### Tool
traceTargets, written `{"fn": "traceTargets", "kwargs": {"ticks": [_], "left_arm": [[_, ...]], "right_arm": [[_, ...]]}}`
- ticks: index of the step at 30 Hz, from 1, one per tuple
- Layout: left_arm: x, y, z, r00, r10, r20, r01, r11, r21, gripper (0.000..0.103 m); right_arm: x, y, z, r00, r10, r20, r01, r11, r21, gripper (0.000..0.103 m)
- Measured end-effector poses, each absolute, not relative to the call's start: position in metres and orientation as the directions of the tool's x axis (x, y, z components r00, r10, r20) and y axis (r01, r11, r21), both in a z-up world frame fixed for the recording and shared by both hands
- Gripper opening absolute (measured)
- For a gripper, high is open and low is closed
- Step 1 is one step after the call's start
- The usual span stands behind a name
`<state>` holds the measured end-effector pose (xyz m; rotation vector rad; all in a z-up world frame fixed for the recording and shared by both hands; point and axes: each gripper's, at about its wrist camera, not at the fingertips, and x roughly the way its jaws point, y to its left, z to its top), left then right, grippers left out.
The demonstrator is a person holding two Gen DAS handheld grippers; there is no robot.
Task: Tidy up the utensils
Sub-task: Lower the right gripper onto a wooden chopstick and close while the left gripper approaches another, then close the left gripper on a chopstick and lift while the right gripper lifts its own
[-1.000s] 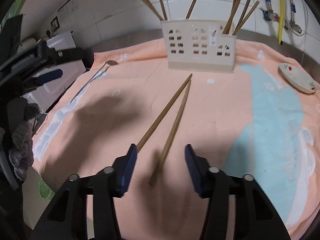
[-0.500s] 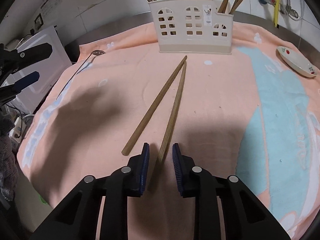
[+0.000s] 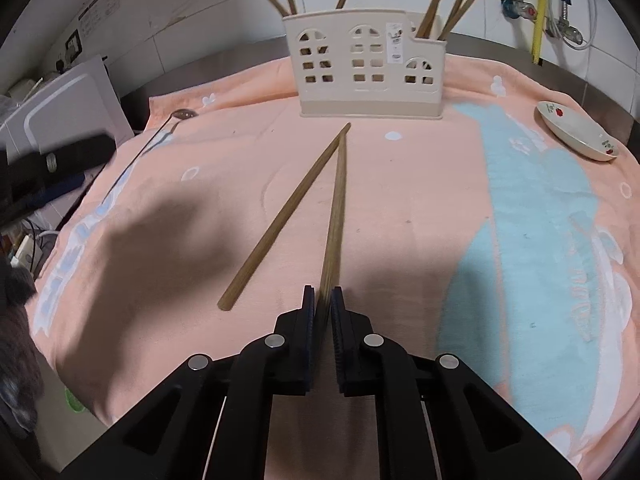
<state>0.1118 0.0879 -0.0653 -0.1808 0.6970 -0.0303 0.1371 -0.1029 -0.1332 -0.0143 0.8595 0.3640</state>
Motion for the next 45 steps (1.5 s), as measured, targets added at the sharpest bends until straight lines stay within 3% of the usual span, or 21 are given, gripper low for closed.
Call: {"fn": "traceTargets", "kwargs": {"ticks": [8,19,27,37,45], "left_arm": [[0.114,0.052,-0.091,0.716,-0.176,-0.675,0.052,0.978,-0.200,0.074],[0.140,0.009,-0.122,0.639,-0.239,-0.731,0.113,0.969,-0.218,0.023],[0.158,-0.003,-0.137,0.608,-0.208,-0.766,0.088,0.977,-0.196,0.020],[0.164,-0.011,-0.139,0.601,-0.142,-0.787,0.052,0.989,-0.138,0.006],[0.159,-0.009,-0.126,0.615,-0.156,-0.773,0.064,0.987,-0.148,0.006]], "right_arm": [[0.134,-0.127,-0.106,0.644,0.334,-0.688,-0.350,0.929,0.123,0.007],[0.132,-0.153,-0.078,0.694,0.359,-0.624,-0.376,0.920,0.111,0.006],[0.132,-0.167,-0.062,0.715,0.380,-0.587,-0.388,0.914,0.118,0.006],[0.130,-0.179,-0.041,0.739,0.389,-0.549,-0.394,0.912,0.116,0.006],[0.133,-0.183,-0.027,0.745,0.393,-0.540,-0.399,0.910,0.112,0.006]]}}
